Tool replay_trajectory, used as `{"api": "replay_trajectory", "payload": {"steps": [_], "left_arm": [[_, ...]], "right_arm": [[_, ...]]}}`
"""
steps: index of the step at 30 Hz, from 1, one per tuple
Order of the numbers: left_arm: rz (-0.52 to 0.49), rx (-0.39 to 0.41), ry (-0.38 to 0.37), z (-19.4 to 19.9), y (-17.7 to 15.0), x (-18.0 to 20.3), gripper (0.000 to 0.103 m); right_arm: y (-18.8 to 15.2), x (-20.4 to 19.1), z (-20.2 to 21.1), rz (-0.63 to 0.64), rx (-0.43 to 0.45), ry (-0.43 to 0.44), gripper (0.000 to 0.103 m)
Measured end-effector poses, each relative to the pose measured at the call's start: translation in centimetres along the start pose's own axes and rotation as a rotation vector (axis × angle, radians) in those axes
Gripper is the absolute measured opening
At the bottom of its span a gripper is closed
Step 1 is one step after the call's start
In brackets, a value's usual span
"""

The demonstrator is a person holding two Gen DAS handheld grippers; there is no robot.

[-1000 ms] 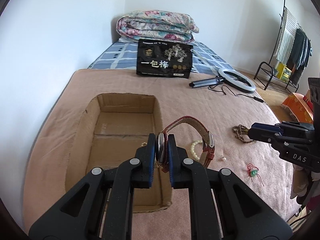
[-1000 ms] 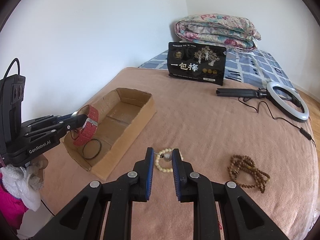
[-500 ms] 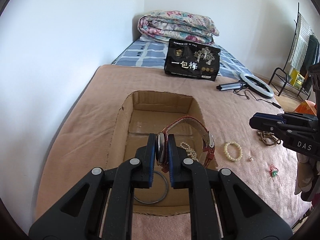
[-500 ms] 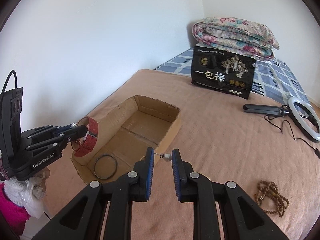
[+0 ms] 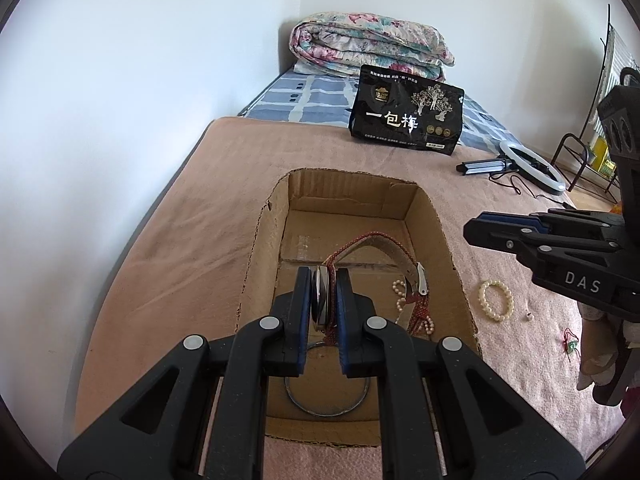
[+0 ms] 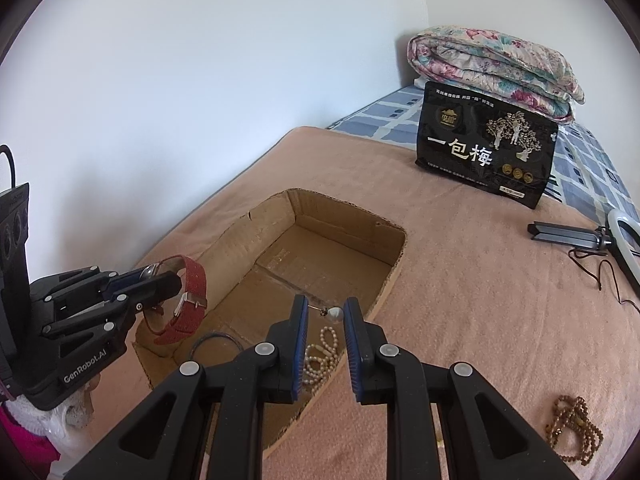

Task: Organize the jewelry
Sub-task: 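Open the left tool to drop the watch in the box while the right tool drops the bead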

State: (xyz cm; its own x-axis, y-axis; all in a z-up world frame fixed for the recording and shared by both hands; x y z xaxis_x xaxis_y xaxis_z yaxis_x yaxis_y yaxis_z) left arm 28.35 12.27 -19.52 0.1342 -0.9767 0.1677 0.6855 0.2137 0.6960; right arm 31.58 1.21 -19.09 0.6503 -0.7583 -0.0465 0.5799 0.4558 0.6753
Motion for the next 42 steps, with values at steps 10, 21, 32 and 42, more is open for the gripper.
{"api": "replay_trajectory", "payload": {"steps": [10,21,32,42], "left_arm": [[0.013,-0.011,0.004,-0.9,-0.1,-0.8,0.010],[-0.011,0.003,0.008,-0.7,-0.2,-0.6,0.034],[-0.015,0.037,0.019,0.3,0.3,-0.5,0.047],[-0.028,0.055,0.019,1.6,0.1,0.3,0.047]], "right_arm": [[0.8,-0.2,-2.0,-0.010,-0.013,0.010,0.017],[1.6,-0.1,-2.4,-0.017,0.004,-0.033,0.059],[2.4,0.3,-1.2,-0.039,0.038,-0.067,0.091],[2.6,0.2,0.3,-0.042,0.055,-0.088,0.100]]}}
Point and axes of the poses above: each gripper's, at about its wrist camera, not at the fingertips, and z roughly against the way its jaws point, x to its right, y to its top, the point moved 10 cm from there along -z, roughly the way its jaws point, and after that the axes turned 8 degrees about z, right-handed, at the moved point
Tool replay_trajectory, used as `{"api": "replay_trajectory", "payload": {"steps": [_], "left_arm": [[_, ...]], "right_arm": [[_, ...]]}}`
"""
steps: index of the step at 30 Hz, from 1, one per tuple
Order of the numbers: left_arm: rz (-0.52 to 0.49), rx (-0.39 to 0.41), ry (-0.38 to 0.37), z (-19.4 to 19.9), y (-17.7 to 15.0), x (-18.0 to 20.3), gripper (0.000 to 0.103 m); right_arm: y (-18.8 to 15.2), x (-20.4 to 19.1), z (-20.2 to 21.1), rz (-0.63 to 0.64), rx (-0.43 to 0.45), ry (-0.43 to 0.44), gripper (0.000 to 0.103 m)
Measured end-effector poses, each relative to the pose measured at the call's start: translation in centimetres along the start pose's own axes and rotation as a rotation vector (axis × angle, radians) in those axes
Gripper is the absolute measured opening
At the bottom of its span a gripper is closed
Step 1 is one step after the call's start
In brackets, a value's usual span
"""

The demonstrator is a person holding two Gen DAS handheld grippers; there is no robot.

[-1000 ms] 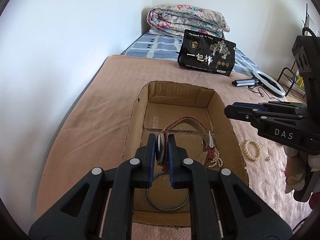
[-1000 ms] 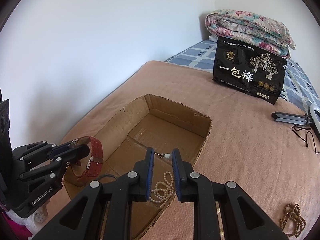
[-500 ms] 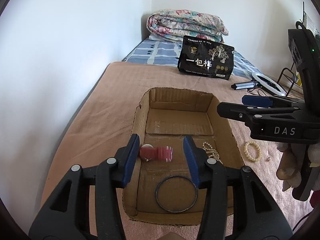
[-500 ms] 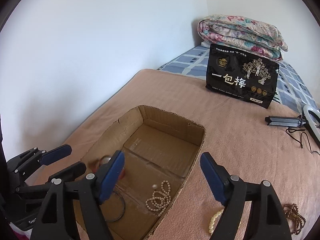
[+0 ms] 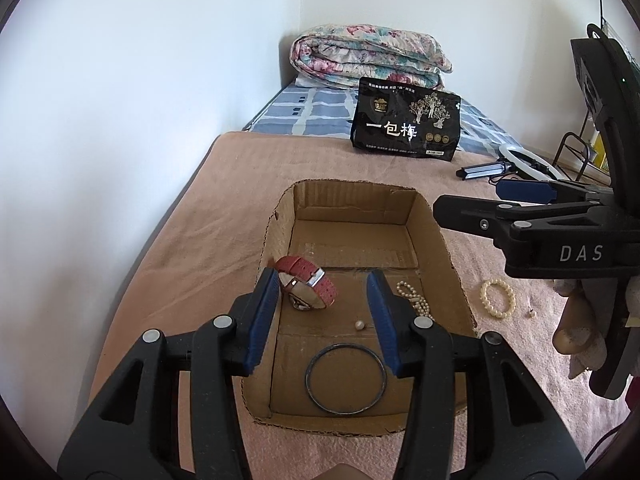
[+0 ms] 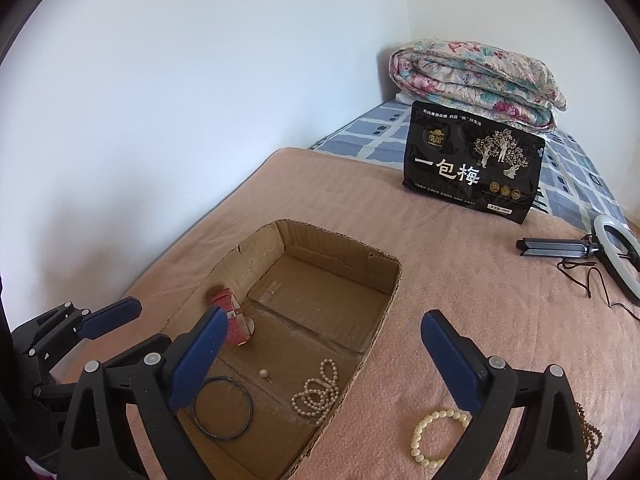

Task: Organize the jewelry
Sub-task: 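Open the left tool to drop the watch in the box while the right tool drops the bead, then move both tools away from the box toward the remaining jewelry on the bed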

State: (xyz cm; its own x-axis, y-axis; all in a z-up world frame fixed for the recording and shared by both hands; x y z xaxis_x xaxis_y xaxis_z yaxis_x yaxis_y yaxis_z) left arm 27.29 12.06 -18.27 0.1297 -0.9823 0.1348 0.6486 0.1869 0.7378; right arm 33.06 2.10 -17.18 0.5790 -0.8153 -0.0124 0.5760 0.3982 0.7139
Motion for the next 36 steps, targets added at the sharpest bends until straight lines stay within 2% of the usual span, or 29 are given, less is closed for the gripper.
{"api": "replay_trajectory", "payload": {"steps": [4,21,36], "left_arm": [[-0.002,0.010,-0.004,0.7,0.1,0.4,0.047],[-0.026,0.053,-0.006,4.1,0.5,3.0,0.047],[-0.074,0.086,-0.064,7.2,0.3,8.0,0.048]], "right_arm": [[-0.2,0.3,0.9,0.000,0.006,-0.025,0.103],[-1.4,2.9,5.9,-0.016,0.030,-0.100,0.103],[-4.1,6.2,11.4,-0.038,0.059,-0.156,0.103]]}}
Point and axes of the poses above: each gripper's, at about its wrist camera, not at the fingertips, and z roughly against the way its jaws point, x to its right, y to its top, the point moved 10 cm from there along -z, roughly the way its jaws point, and after that the axes turned 8 degrees about z, right-handed, at the moved point
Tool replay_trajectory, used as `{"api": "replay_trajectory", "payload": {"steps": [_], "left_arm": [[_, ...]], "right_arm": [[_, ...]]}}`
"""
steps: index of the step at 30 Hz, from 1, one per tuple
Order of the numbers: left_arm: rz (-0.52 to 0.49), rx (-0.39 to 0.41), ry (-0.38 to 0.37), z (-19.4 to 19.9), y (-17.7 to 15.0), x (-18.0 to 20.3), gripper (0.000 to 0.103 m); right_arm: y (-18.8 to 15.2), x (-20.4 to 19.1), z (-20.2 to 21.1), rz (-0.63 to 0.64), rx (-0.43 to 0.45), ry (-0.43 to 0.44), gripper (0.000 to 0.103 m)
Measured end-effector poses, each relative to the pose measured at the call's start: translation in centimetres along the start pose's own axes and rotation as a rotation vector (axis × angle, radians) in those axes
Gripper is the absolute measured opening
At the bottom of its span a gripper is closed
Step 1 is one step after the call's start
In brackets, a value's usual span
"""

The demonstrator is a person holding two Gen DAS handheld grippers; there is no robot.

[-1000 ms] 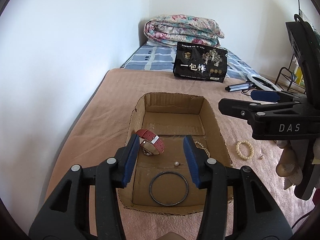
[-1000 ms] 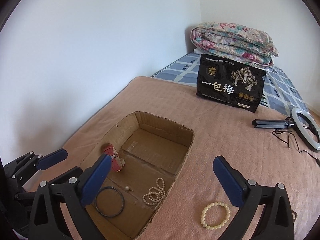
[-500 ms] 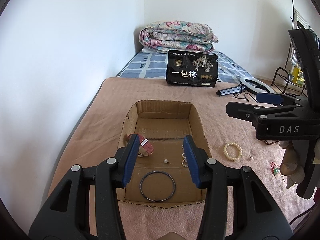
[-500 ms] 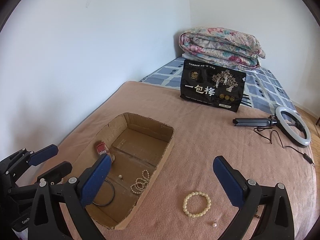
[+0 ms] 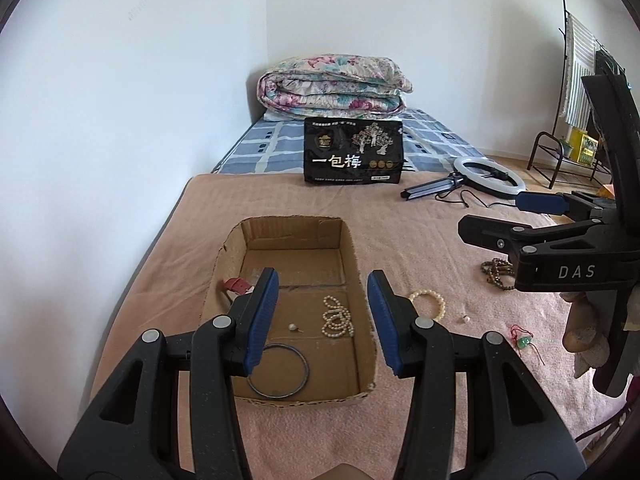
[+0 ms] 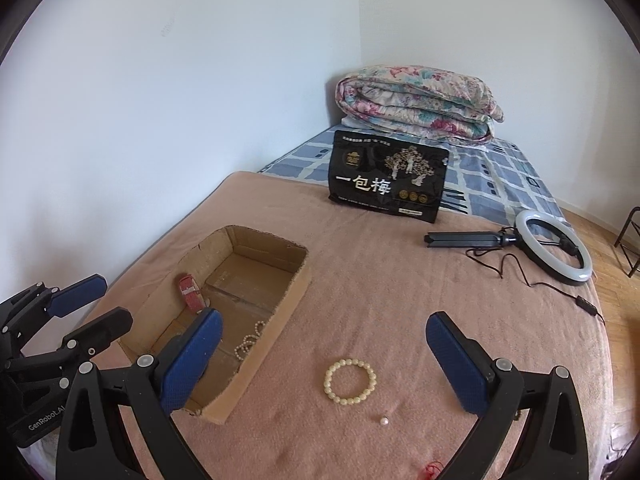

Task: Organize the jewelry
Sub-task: 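Move both tools away from the box toward the remaining jewelry on the bed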

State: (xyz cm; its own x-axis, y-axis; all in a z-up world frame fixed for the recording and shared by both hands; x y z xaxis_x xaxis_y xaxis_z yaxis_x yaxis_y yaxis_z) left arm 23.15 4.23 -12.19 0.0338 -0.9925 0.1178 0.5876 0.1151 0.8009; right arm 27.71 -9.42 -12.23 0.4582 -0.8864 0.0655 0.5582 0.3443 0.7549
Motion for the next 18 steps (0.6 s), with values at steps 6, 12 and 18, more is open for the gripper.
{"api": "replay_trajectory", "payload": {"steps": [6,12,18], "left_arm": [[-0.018,0.001,-0.028,0.2,-0.2,2.4,0.048],[-0.045,-0.003,-0.051,0.0,-0.5,4.9,0.048],[-0.062,-0.009,-0.075,-0.3,-0.9,7.2,0.048]], "right_arm": [[-1.6,3.0,1.7,-0.027,-0.004,-0.034,0.103],[-3.5,6.3,2.9,-0.061,-0.011,-0.069,0.103],[-5.1,9.3,3.8,-0.069,-0.023,-0.112,0.103]]}}
Point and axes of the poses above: each gripper's, at about its wrist camera, not at the fingertips, and z roughly against the way its jaws point, x to its right, y to its top, the point moved 10 cm from there along -z, roughly the way its jaws point, and after that the axes turned 8 degrees about z, right-handed, at the moved point
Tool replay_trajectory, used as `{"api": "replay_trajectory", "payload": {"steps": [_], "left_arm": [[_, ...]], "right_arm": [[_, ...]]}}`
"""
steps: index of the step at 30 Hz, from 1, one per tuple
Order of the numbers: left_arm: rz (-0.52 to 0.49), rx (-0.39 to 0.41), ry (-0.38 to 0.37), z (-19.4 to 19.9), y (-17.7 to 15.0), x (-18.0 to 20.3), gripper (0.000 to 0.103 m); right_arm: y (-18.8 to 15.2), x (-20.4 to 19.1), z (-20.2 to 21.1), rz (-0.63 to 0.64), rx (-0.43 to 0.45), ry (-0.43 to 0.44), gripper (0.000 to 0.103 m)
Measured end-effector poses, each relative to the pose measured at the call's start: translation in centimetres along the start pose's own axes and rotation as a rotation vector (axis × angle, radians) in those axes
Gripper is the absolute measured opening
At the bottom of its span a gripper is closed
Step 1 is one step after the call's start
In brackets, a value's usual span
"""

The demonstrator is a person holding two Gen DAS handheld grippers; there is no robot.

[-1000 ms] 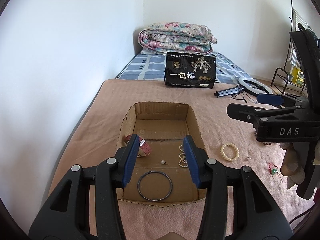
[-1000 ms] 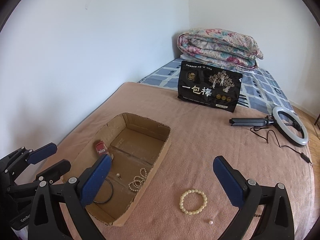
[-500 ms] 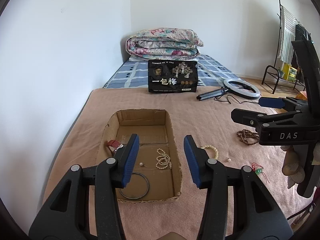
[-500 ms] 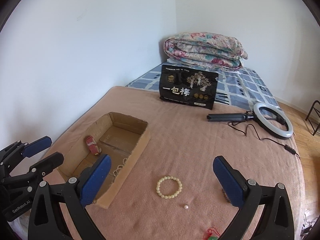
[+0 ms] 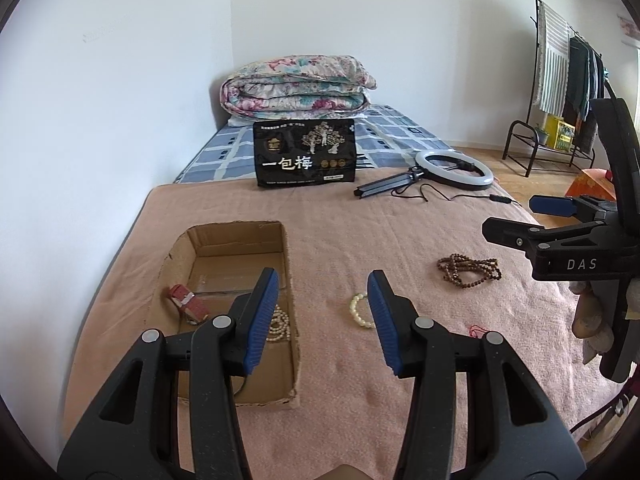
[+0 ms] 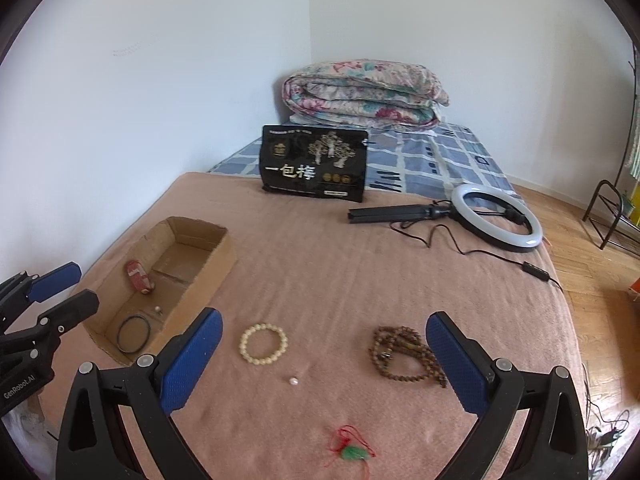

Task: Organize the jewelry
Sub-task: 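Move both tools away from the box toward the remaining jewelry on the bed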

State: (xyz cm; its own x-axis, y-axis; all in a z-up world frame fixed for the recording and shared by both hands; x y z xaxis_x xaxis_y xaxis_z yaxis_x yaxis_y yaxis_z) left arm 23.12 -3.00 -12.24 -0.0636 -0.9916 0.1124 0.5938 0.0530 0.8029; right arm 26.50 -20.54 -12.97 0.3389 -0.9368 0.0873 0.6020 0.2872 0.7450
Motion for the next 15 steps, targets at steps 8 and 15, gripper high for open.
{"api": "replay_trajectory", "payload": {"steps": [8,15], "left_arm": [[-0.015,-0.025,-0.022,-1.5,-1.0,2.4,0.048],[-0.022,-0.061,-0.043,-3.4,-2.2,3.9,0.048]], "right_arm": [[-2.3,4.0,0.2,-0.034,-0.019,-0.039,0.103],[-4.4,7.5,-0.5,-0.076,-0.036,-0.065,0.103]]}}
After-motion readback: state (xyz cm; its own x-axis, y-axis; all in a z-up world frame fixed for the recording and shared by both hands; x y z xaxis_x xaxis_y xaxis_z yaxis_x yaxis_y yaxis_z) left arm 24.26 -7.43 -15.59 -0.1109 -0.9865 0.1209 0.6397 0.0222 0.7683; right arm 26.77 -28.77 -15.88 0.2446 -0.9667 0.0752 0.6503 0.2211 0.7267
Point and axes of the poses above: each gripper's, at about its wrist camera, not at the fingertips, and z roughly against the way its jaws point, x to its right, y to its top, the point moved 10 cm from there along -z, roughly the way its jaws point, and after that the axes turned 8 degrees about z, right-handed, at the moved point
